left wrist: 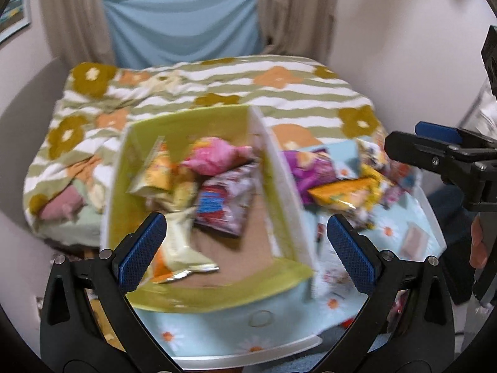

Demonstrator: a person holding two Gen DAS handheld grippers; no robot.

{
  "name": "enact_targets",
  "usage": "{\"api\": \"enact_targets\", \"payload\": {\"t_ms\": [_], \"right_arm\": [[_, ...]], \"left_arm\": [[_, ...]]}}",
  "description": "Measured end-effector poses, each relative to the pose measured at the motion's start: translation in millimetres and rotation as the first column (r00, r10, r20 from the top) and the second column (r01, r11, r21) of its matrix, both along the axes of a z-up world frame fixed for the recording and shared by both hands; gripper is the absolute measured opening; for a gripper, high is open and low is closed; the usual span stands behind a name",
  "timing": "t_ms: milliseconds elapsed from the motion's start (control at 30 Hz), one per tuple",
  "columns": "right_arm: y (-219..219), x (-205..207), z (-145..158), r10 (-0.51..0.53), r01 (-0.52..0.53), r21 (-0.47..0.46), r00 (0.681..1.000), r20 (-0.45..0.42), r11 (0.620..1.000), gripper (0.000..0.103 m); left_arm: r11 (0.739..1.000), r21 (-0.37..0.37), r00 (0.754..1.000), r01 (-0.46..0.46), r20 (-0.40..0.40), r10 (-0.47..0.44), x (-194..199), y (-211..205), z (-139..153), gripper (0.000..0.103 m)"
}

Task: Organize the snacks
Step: 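Move both open tools back over the snack pile, then grasp the white printed MPM bag with the left tool while the right tool grasps the pink cake block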

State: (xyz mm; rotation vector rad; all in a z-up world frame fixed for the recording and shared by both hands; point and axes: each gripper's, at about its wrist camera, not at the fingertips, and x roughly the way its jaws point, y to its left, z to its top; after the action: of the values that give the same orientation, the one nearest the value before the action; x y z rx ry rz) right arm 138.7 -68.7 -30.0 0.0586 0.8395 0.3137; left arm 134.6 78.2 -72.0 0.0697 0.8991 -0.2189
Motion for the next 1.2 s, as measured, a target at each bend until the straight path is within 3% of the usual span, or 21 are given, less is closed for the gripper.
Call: {"api": "enact_targets", "payload": {"t_ms": [167, 333, 500, 600, 900, 1200], "right_arm": [[-38.9, -30.3, 0.7, -0.083, 0.083, -0.008, 0.996, 0.013, 0.997, 0.103], [-76.5, -56.3, -6.9, -0.123, 0.124, -0.034, 0.992, 0.030, 0.992, 0.103], [-113.5, -73.7, -28.3, -0.114, 0.114, -0.043, 0.993, 0.013, 0.993, 0.103], [-139.4, -80.3, -45.9, -0.105, 0.105, -0.036, 0.994, -0.005, 0.994, 0.103], [-199.5, -90.6, -115.5, -0.071, 0.070, -0.011, 0.995, -0.075, 0.997, 0.103], [-221.7, -93.0, -166.0, 0.005, -0.008, -0.021, 0.991, -0.132, 1.000, 0.103]], "left_arm": [[0.994, -0.005, 0.994, 0.105, -0.022, -0.105, -14.6, -47.3, -11.9, 0.103], [0.988, -0.038, 0.988, 0.152, -0.034, -0.153, -27.4, -87.4, -22.6, 0.103], [0.990, 0.013, 0.989, 0.137, -0.057, -0.137, -36.3, -129.3, -46.2, 0.103], [0.996, 0.029, 0.996, 0.086, -0.030, -0.085, -42.8, -141.4, -59.4, 0.103], [0.983, 0.174, 0.995, 0.053, -0.089, -0.038, -43.6, -180.3, -129.8, 0.103], [0.937, 0.349, 0.996, 0.019, -0.092, 0.014, -31.6, -195.3, -175.6, 0.103]]}}
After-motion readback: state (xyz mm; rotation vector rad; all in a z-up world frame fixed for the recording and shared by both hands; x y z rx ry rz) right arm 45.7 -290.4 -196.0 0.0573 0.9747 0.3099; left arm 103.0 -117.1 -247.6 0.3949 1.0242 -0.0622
